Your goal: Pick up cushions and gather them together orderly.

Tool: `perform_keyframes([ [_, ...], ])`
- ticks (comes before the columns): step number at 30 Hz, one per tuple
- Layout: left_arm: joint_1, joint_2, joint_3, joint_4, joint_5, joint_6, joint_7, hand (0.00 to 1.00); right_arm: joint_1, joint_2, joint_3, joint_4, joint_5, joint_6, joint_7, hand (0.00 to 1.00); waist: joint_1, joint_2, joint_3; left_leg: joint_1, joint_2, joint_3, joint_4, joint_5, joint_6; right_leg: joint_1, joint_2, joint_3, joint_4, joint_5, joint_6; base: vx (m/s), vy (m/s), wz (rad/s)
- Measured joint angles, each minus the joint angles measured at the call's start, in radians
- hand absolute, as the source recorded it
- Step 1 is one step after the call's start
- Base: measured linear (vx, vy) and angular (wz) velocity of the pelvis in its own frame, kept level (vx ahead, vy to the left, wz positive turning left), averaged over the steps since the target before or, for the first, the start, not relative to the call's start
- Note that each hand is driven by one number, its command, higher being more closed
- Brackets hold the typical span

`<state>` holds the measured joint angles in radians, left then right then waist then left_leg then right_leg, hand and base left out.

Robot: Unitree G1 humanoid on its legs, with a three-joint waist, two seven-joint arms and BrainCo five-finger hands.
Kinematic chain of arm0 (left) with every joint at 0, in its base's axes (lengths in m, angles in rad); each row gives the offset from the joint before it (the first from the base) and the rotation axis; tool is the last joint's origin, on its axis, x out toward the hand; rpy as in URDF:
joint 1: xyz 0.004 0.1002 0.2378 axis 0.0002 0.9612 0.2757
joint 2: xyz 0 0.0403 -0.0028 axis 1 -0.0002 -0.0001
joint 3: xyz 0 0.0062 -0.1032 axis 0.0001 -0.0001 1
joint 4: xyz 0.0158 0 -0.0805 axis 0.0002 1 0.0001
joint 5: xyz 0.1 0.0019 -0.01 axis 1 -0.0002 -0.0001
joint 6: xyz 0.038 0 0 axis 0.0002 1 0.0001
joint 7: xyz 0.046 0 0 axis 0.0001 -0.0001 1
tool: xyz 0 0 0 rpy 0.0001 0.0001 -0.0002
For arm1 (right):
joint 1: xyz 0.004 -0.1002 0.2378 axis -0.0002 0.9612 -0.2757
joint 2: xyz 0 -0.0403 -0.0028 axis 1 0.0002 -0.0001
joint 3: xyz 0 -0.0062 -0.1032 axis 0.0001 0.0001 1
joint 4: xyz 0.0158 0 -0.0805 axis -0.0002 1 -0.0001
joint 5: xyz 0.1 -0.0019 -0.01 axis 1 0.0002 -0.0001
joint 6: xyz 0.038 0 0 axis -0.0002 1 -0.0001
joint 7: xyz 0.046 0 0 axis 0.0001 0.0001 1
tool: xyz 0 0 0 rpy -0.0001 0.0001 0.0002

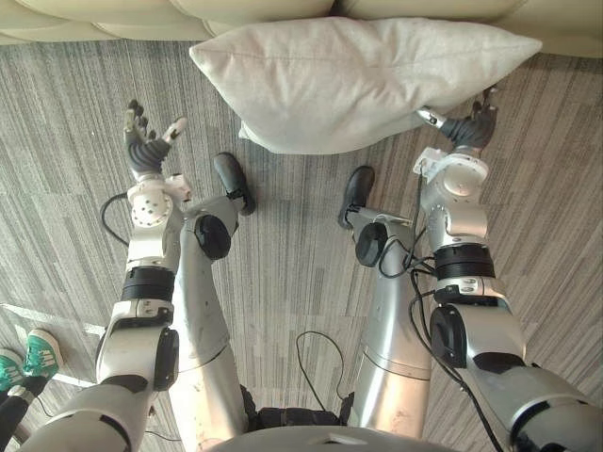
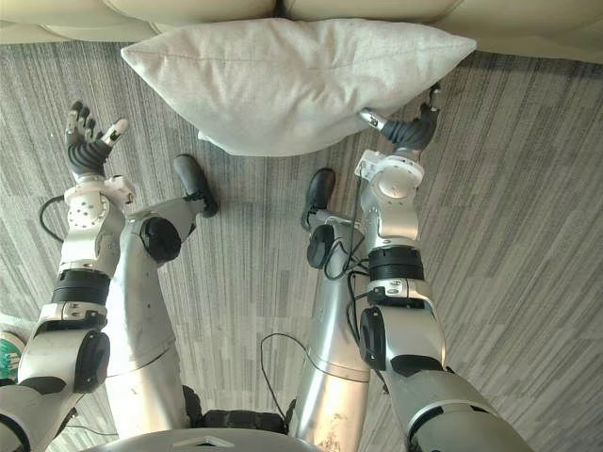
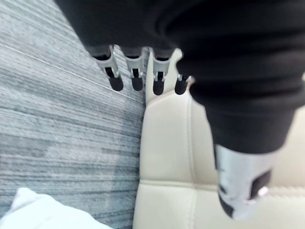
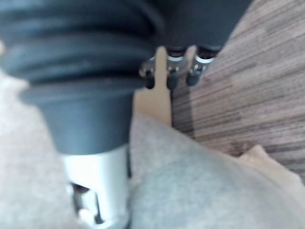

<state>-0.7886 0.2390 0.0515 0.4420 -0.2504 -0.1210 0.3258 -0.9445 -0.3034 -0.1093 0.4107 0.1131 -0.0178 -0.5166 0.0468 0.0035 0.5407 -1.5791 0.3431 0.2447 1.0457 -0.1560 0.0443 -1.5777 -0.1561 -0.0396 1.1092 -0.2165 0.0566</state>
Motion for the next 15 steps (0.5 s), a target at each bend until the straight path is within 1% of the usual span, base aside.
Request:
perform_keyframes([
  [1,-0.016,-0.008,-0.017,0.0,0.0,0.0,0.004,0.0,-0.01,0.001,0.02,-0.009,-0.006,0.001,-0.014,1.0,-0.004,0.0,0.0,-0.005,0.002,-0.002,-0.001,0.005,0.0,-0.003,0.001,-0.003,0.001,0.002,0.003,-0.04,0.003,0.04],
  [3,-0.047,-0.033,-0.052,0.0,0.0,0.0,0.021,0.0,-0.019,0.011,0.049,-0.037,-0.032,0.009,-0.034,1.0,-0.012,0.0,0.0,-0.009,0.003,-0.003,0.0,0.011,-0.006,-0.007,0.002,-0.004,0.006,0.004,-0.004,-0.01,0.001,0.02],
  [5,-0.082,-0.062,-0.069,0.0,0.0,0.0,0.042,0.0,-0.023,0.037,0.062,-0.083,-0.042,0.025,-0.059,1.0,-0.021,0.0,0.0,-0.011,0.004,-0.004,0.0,0.017,-0.001,-0.013,0.004,-0.003,0.01,0.004,-0.006,0.0,0.0,0.0],
  [7,-0.094,-0.066,-0.092,-0.002,-0.001,0.0,0.055,0.0,-0.024,0.062,0.063,-0.1,-0.043,0.028,-0.079,1.0,-0.026,0.0,0.0,-0.013,0.007,-0.01,0.0,0.019,-0.004,-0.013,0.008,-0.007,0.01,0.004,-0.007,-0.04,0.002,-0.04],
  [8,-0.097,-0.068,-0.1,-0.012,-0.001,0.001,0.063,1.0,-0.024,0.072,0.066,-0.12,-0.045,0.039,-0.087,1.0,-0.029,0.0,0.0,-0.016,0.009,-0.015,-0.001,0.021,-0.007,-0.013,0.01,-0.011,0.01,0.004,-0.009,-0.04,0.001,-0.04],
  [10,-0.097,-0.068,-0.102,-0.039,0.0,0.001,0.07,1.0,-0.024,0.089,0.069,-0.13,-0.076,0.041,-0.1,1.0,-0.036,0.0,-0.001,-0.022,0.012,-0.023,-0.002,0.024,-0.012,-0.013,0.013,-0.02,0.009,0.005,-0.014,-0.05,0.001,-0.02],
  [15,-0.102,-0.054,-0.106,-0.078,0.019,0.006,0.085,1.0,-0.022,0.104,0.07,-0.181,-0.081,0.045,-0.1,1.0,-0.042,0.0,-0.002,-0.018,0.018,-0.03,-0.012,0.033,-0.025,-0.011,0.022,-0.026,0.002,0.01,-0.028,-0.06,-0.002,-0.03],
])
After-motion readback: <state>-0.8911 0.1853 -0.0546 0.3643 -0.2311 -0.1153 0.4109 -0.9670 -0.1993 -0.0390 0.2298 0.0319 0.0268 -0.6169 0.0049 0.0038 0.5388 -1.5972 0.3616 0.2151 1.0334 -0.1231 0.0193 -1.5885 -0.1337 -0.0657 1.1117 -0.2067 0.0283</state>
